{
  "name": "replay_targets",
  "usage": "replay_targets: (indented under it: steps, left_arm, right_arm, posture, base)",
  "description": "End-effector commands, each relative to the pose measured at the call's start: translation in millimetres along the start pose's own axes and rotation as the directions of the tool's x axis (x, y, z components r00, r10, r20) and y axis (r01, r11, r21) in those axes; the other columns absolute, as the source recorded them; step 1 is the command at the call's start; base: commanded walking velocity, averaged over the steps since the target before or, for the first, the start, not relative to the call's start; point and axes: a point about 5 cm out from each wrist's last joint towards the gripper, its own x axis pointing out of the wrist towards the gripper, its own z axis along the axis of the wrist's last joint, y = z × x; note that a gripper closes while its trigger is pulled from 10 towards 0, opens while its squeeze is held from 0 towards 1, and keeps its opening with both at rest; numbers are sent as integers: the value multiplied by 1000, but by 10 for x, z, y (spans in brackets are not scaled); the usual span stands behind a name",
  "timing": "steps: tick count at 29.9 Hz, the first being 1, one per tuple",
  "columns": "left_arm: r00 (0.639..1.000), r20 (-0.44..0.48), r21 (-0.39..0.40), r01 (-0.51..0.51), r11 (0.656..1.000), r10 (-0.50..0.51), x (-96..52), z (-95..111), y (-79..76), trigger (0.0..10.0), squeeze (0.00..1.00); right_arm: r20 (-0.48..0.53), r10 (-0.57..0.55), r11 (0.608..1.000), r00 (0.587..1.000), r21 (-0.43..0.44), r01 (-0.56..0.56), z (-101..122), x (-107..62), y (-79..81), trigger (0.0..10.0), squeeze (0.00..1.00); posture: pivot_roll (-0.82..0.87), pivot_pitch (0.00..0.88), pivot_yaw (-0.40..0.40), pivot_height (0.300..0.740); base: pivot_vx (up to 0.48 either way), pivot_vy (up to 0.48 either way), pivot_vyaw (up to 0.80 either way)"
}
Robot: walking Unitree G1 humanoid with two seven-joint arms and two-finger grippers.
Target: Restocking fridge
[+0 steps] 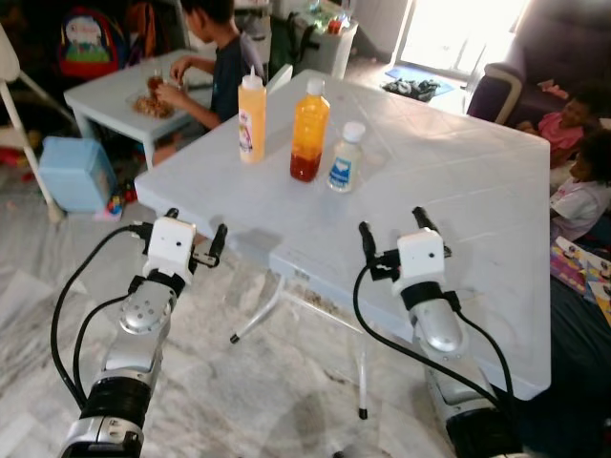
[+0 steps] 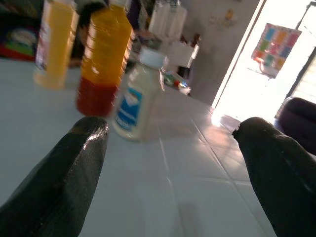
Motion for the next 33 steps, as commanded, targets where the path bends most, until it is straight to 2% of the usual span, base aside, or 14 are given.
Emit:
replay_targets:
  steps: [1, 21, 33]
  left_arm:
    - [1000, 3, 24, -9, 1000, 9, -2, 19, 73, 10000, 0]
    - [1000, -1, -6, -17, 1000, 16, 22, 13, 45, 10000, 0]
    - [1000, 3, -18, -31, 999, 31, 45, 20, 48, 10000, 0]
  right_arm:
    - [36, 1, 1000, 999, 9, -2, 87, 52, 32, 10000, 0]
    - [67, 23, 999, 998, -28, -21, 146, 113, 22, 10000, 0]
    - [66, 45, 998, 997, -35, -42, 142, 115, 64, 10000, 0]
  posture:
    - [-21, 0, -60, 740]
    - [-20, 0, -66, 740]
    - [-23, 0, -69, 740]
  base:
    - [330, 349, 0]
    - [397, 268, 0]
    - [318, 359, 0]
